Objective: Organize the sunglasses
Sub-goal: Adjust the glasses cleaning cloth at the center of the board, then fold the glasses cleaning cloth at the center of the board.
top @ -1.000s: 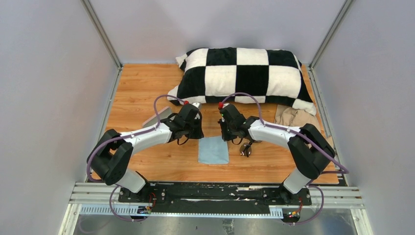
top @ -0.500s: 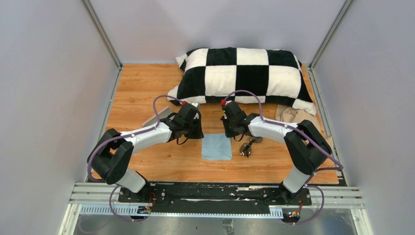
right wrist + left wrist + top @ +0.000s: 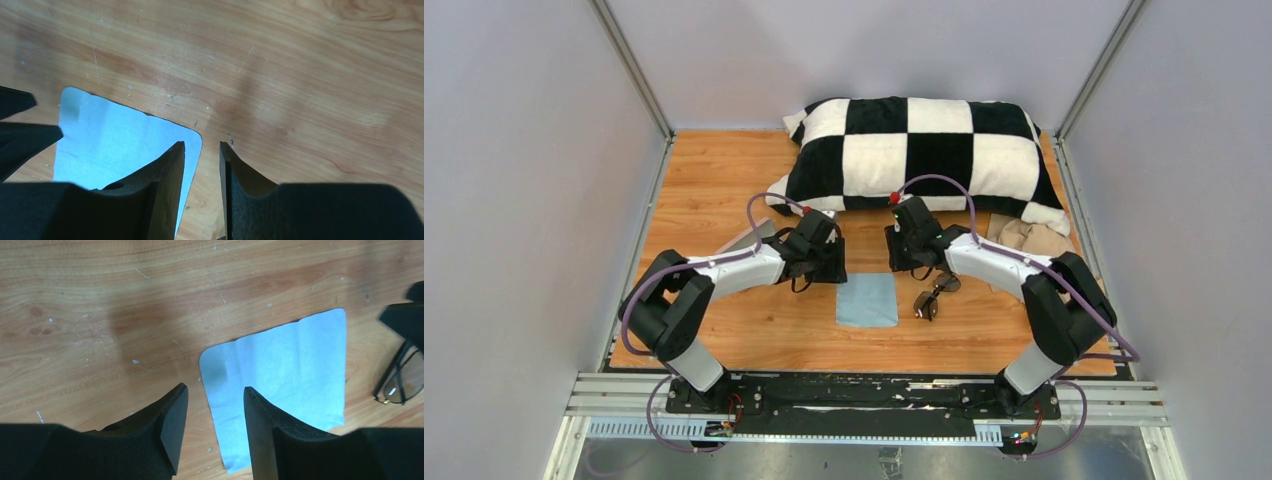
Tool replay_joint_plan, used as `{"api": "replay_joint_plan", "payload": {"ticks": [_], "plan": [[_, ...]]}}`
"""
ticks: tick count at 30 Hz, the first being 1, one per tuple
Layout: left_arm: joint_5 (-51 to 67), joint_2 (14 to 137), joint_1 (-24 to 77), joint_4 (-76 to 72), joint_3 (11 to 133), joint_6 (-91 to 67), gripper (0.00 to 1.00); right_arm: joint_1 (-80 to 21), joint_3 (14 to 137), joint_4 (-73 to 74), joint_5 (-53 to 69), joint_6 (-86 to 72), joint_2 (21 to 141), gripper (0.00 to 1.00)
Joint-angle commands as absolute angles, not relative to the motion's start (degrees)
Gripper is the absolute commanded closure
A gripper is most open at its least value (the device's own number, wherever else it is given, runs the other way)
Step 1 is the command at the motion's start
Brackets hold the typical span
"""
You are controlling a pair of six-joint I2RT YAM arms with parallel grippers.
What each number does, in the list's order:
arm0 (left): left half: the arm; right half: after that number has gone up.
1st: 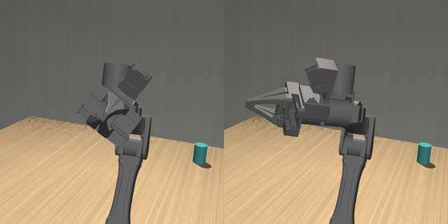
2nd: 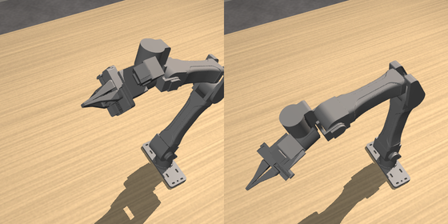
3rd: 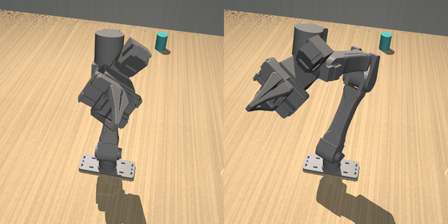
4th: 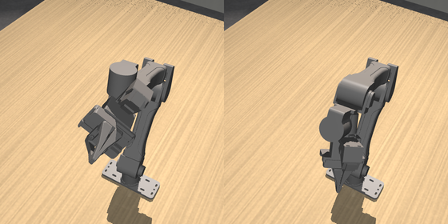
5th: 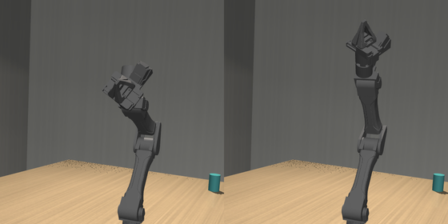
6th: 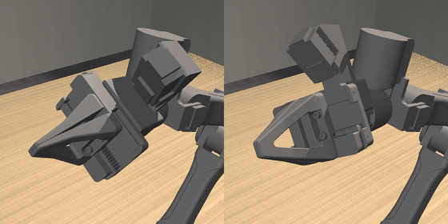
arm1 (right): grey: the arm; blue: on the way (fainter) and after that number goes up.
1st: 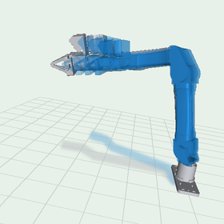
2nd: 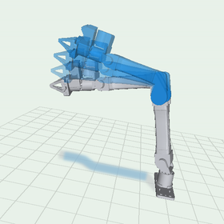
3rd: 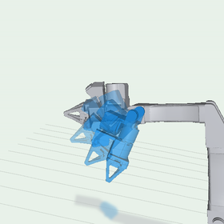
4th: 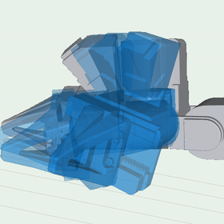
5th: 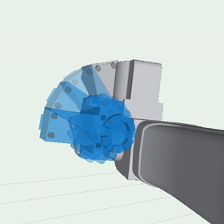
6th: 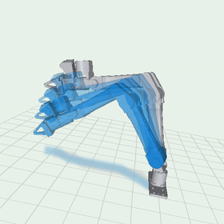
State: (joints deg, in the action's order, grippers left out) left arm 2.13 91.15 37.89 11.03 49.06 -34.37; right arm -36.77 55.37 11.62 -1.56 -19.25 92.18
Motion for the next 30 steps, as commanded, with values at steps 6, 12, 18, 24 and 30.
{"api": "replay_joint_plan", "payload": {"ticks": [6,12,18,24,30], "plan": [[0.62,95.81,37.53,10.23,50.86,-33.33,0.60,-34.54,50.62,13.65,-2.60,-18.69,85.08,0.63],[0.09,97.74,37.53,9.08,51.22,-33.48,0.63,-34.18,50.25,13.16,-0.94,-18.60,86.30,0.63],[-0.36,100.68,36.68,7.96,52.16,-32.46,0.67,-34.16,52.54,13.05,4.09,-18.53,90.98,0.57],[2.56,101.33,36.65,6.51,50.57,-33.15,0.75,-34.14,53.61,12.18,5.49,-18.81,93.21,0.58],[4.14,101.68,36.65,6.13,50.48,-33.33,0.90,-34.19,55.94,12.93,8.86,-17.71,96.87,0.59]]}}
